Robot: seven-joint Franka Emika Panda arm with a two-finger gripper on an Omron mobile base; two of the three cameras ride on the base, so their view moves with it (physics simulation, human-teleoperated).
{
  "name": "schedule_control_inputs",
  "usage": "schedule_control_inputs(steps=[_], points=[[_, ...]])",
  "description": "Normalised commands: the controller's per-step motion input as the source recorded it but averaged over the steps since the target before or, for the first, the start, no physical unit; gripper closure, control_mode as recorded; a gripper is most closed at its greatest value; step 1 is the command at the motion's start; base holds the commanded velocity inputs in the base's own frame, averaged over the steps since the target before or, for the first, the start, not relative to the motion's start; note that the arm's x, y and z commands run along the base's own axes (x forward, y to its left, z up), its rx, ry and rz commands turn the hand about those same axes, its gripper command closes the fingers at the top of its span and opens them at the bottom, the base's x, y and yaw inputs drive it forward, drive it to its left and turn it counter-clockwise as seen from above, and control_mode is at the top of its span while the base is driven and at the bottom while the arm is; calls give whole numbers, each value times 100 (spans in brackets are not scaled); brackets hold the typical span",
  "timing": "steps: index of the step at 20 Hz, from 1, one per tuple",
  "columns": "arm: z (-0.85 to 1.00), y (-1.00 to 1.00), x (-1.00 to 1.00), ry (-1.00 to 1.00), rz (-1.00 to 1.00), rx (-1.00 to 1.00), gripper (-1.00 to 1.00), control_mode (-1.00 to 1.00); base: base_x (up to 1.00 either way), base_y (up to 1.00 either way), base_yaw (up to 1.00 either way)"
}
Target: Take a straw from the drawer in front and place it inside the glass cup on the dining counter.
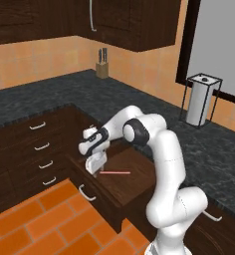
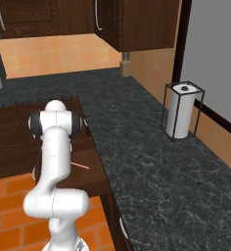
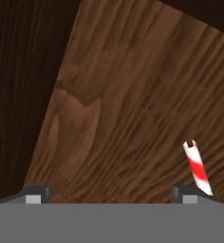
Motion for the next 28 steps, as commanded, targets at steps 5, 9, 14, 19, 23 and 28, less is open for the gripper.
schedule_control_inputs(steps=[5, 9, 14, 19, 23, 28], points=[[8, 24, -96, -22, -1, 0, -100, -100, 0, 0, 0], [21, -11, -14, -17, -6, 0, -100, -100, 0, 0, 0], [1, -27, 58, -7, -2, 0, -100, -100, 0, 0, 0], [-8, -2, 27, -6, 0, 0, -100, -100, 0, 0, 0], [-25, 0, 0, -5, 0, 0, -100, -100, 0, 0, 0], [-19, -4, 22, -2, 0, 0, -100, -100, 0, 0, 0]])
